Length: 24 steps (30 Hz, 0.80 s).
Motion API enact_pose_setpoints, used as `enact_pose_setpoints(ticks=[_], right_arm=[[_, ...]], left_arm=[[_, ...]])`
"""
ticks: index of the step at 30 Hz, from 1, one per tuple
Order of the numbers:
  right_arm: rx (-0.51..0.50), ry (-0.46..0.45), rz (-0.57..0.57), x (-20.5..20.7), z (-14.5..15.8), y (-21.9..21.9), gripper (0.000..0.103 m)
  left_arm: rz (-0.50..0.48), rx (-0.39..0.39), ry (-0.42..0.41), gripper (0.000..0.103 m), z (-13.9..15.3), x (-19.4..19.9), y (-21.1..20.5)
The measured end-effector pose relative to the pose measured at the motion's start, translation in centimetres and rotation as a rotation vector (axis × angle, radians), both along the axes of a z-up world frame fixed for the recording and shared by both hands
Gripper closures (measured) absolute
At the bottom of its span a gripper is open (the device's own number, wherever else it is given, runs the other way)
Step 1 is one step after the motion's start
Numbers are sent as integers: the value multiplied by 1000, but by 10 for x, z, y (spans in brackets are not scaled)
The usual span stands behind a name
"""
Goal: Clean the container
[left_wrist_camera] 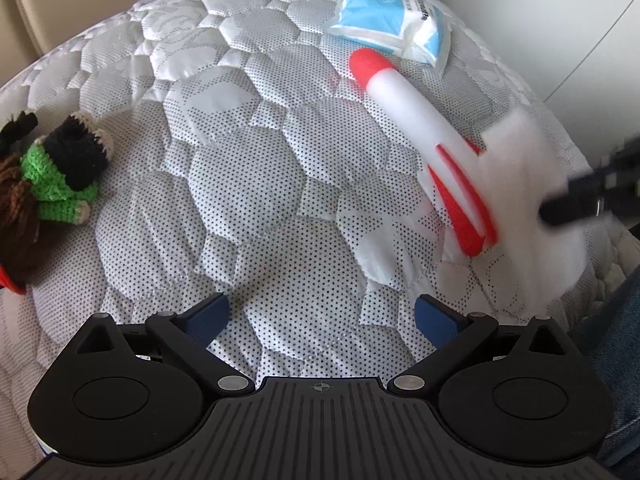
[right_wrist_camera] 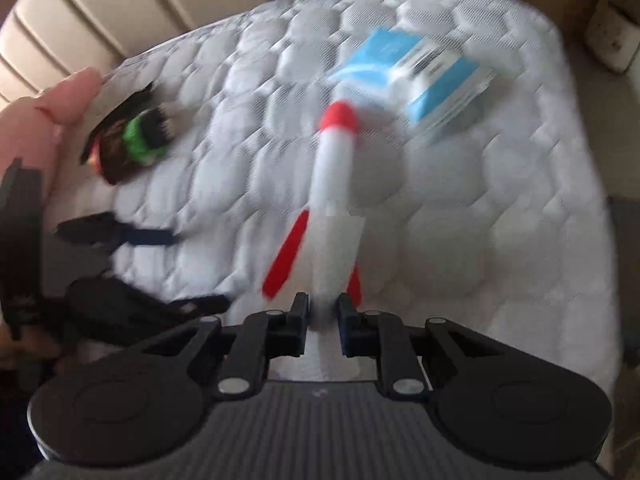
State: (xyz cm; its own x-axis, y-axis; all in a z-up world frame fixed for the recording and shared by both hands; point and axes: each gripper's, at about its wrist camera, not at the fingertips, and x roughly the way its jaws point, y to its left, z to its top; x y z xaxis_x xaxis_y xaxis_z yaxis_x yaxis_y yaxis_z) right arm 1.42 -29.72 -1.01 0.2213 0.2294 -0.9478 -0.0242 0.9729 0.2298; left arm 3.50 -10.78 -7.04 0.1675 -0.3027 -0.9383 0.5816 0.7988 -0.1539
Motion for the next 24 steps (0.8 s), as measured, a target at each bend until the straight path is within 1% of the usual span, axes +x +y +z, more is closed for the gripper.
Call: enact_pose_setpoints(ticks=[2, 5, 9, 10, 12, 14, 17, 19, 20, 22, 24], right_arm=[[-16, 11, -5, 1, -10, 6, 89], [-74, 16, -24, 5, -21, 8, 90], [-143, -28, -61, 9, -10, -4, 91], [-138, -41, -76, 8, -4, -7, 92], [-92, -75, -101, 5, 11, -14, 92], [-13, -156, -118, 3, 31, -20, 92], [185, -334, -173, 2, 54, -31, 92], [292, -460, -209, -2, 55, -36, 92], [311, -490, -226, -5, 53, -37, 92], [303, -536, -213, -12, 54, -37, 92], [301, -533, -188, -11, 53, -39, 92]], left_arm=[[5, 1, -4, 2, 1, -1, 1], [21, -5, -13, 2, 2, 2, 4], [50, -26, -16, 2, 6, 4, 9], [54, -31, -14, 2, 6, 6, 10], [54, -40, -14, 2, 9, 6, 11], [62, -67, -25, 2, 17, 7, 17], [147, -130, -42, 2, 29, 17, 36], [222, -178, -43, 2, 32, 25, 53], [262, -202, -40, 2, 36, 27, 63], [324, -255, -33, 2, 43, 29, 83], [376, -320, -39, 2, 53, 31, 104]])
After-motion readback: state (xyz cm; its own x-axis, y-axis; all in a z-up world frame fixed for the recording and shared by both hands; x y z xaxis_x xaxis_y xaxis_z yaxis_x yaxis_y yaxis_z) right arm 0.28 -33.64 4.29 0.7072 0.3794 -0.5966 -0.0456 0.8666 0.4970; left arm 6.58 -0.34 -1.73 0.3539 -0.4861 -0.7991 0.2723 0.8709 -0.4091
